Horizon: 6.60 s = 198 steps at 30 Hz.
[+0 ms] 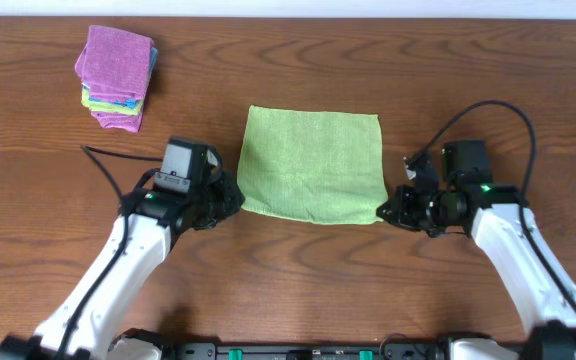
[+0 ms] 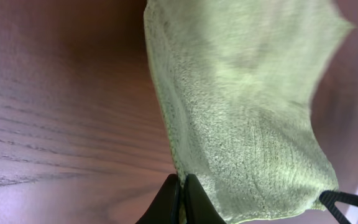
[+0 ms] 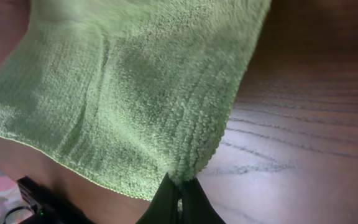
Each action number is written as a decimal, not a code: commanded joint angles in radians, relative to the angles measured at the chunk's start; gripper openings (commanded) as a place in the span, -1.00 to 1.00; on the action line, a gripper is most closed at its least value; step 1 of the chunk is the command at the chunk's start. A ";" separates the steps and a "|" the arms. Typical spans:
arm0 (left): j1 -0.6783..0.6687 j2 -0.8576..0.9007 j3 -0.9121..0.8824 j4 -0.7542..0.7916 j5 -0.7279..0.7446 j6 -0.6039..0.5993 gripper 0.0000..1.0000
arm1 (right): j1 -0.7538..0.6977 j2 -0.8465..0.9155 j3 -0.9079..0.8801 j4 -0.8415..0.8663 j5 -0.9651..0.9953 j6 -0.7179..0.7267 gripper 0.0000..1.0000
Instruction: Fold the cloth
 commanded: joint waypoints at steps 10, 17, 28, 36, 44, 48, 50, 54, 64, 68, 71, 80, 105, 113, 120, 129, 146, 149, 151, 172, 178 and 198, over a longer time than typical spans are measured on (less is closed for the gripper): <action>-0.091 -0.122 0.023 0.015 -0.241 0.112 -0.89 | 0.042 -0.152 0.014 0.022 0.066 0.041 -0.97; -0.089 0.012 0.023 0.207 -0.298 0.119 -0.89 | 0.042 -0.139 0.014 0.127 0.147 0.066 -0.97; -0.029 0.314 0.181 0.373 -0.290 0.225 -0.89 | 0.041 0.140 0.014 0.465 0.158 0.155 -0.97; 0.019 0.549 0.441 0.362 -0.234 0.299 -0.89 | 0.039 0.310 0.096 0.687 0.184 0.219 -0.97; 0.024 0.644 0.577 0.262 -0.209 0.332 -0.89 | 0.037 0.415 0.256 0.641 0.192 0.215 -0.97; 0.024 0.643 0.578 0.142 -0.209 0.336 -0.90 | 0.037 0.415 0.256 0.521 0.177 0.210 -0.97; 0.024 0.641 0.579 0.084 -0.209 0.336 -0.89 | 0.037 0.415 0.256 0.448 0.168 0.191 -0.98; 0.024 0.637 0.579 0.032 -0.209 0.336 -0.89 | 0.037 0.415 0.256 0.401 0.169 0.169 -0.98; 0.025 0.636 0.579 0.020 -0.209 0.336 0.19 | 0.037 0.415 0.256 0.402 0.169 0.169 0.32; 0.027 0.619 0.581 0.018 -0.209 0.374 0.43 | 0.037 0.413 0.257 0.404 0.167 0.169 0.58; 0.025 0.582 0.591 0.020 -0.209 0.426 0.09 | 0.035 0.401 0.285 0.410 0.139 0.169 -0.97; -0.035 0.593 0.602 0.091 -0.375 0.478 -0.89 | 0.094 0.393 0.320 0.459 0.319 0.169 -0.97; -0.085 0.797 0.602 0.008 -0.386 0.473 -0.89 | 0.160 0.611 0.320 0.454 0.524 0.204 -0.97; -0.085 0.797 0.602 -0.108 -0.386 0.439 -0.89 | 0.160 0.610 0.320 0.421 0.469 0.203 -0.97; -0.085 0.797 0.602 -0.098 -0.390 0.439 -0.89 | 0.153 0.495 0.322 0.386 0.440 0.199 -0.97; -0.085 0.797 0.602 -0.098 -0.390 0.440 -0.89 | 0.118 0.117 0.322 0.313 0.442 0.055 0.11; -0.085 0.797 0.602 -0.097 -0.390 0.440 -0.89 | -0.129 0.497 0.307 0.340 -0.188 -0.044 0.99; -0.085 0.797 0.602 -0.091 -0.390 0.440 -0.88 | -0.127 0.548 0.307 0.361 -0.192 -0.044 0.98; -0.085 0.797 0.602 -0.084 -0.390 0.440 -0.89 | -0.127 0.570 0.307 0.376 -0.190 -0.045 0.99; -0.085 0.790 0.612 -0.076 -0.356 0.440 -0.88 | -0.059 0.731 0.311 0.426 -0.188 -0.043 -0.11; -0.084 0.674 0.709 -0.166 -0.365 0.463 -0.89 | -0.072 0.687 0.377 0.310 -0.171 -0.034 -0.97; -0.082 0.068 0.792 -0.535 -0.375 0.468 -0.89 | 0.096 0.455 0.808 -0.420 0.742 -0.064 -0.97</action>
